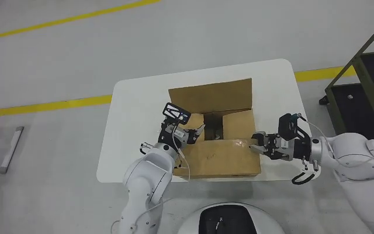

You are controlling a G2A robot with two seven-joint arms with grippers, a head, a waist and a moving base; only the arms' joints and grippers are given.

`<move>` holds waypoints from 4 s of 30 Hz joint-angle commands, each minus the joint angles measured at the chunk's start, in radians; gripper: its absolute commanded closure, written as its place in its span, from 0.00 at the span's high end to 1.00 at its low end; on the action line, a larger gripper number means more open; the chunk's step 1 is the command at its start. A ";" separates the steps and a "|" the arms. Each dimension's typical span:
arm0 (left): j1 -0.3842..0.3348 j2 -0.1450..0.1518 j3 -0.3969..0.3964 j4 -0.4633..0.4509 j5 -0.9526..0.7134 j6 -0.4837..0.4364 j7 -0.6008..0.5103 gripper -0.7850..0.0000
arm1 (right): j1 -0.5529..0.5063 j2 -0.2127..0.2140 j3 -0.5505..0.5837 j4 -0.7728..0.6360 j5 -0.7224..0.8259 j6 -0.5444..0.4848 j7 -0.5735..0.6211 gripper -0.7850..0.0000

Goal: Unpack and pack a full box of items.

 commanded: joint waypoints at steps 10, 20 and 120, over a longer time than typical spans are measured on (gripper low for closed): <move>0.000 0.000 0.000 0.000 0.000 0.000 0.000 1.00 | -0.020 0.035 -0.031 0.005 0.196 0.011 0.081 0.31; 0.000 0.000 0.000 0.000 0.000 0.000 0.000 1.00 | -0.019 0.068 -0.067 -0.032 0.105 0.030 0.090 0.00; 0.091 0.073 0.016 -0.188 0.011 -0.216 -0.020 1.00 | -0.162 0.061 -0.117 0.112 -0.602 -0.003 -0.783 0.00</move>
